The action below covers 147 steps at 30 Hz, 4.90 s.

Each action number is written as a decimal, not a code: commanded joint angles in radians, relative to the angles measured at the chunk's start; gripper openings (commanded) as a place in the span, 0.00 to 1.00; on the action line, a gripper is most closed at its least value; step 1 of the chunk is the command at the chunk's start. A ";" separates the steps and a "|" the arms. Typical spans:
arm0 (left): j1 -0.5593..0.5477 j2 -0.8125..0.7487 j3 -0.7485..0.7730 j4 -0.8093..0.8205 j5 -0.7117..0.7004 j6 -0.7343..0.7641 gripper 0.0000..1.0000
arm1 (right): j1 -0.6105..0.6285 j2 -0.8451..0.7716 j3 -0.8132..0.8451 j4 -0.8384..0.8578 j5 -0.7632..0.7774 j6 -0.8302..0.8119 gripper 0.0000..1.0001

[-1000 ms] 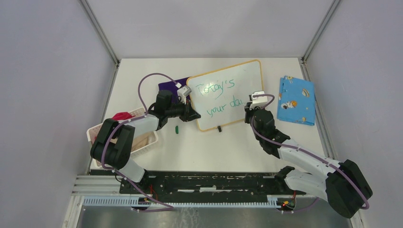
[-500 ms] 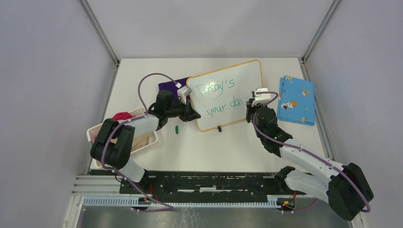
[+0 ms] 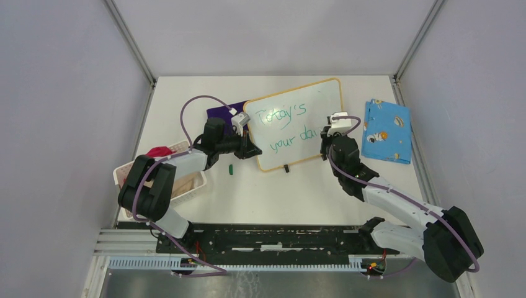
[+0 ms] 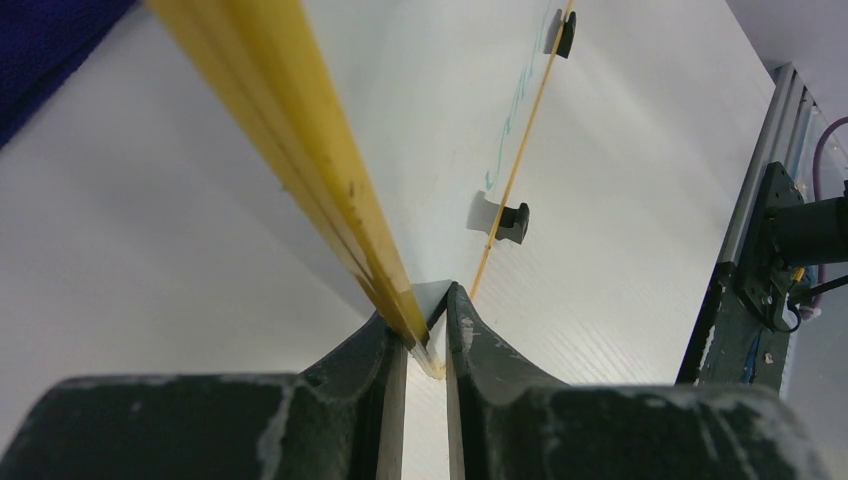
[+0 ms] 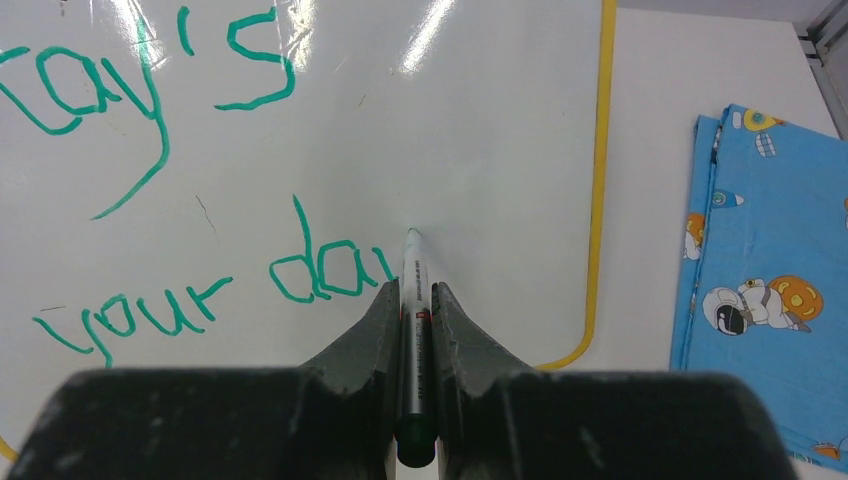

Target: Write a sentence on the whiteboard

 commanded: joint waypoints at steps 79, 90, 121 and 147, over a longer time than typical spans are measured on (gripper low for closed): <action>-0.028 0.025 0.014 -0.098 -0.116 0.128 0.02 | 0.022 -0.637 -0.165 -0.325 0.066 0.024 0.00; -0.027 0.034 0.021 -0.103 -0.137 0.122 0.02 | 0.022 -0.683 -0.284 -0.197 0.032 0.113 0.00; -0.045 -0.004 0.036 -0.146 -0.264 0.144 0.02 | -0.218 -0.351 -0.079 -0.136 -0.219 0.326 0.00; -0.070 -0.032 0.060 -0.199 -0.393 0.157 0.02 | -0.220 -0.280 -0.122 -0.077 -0.193 0.336 0.00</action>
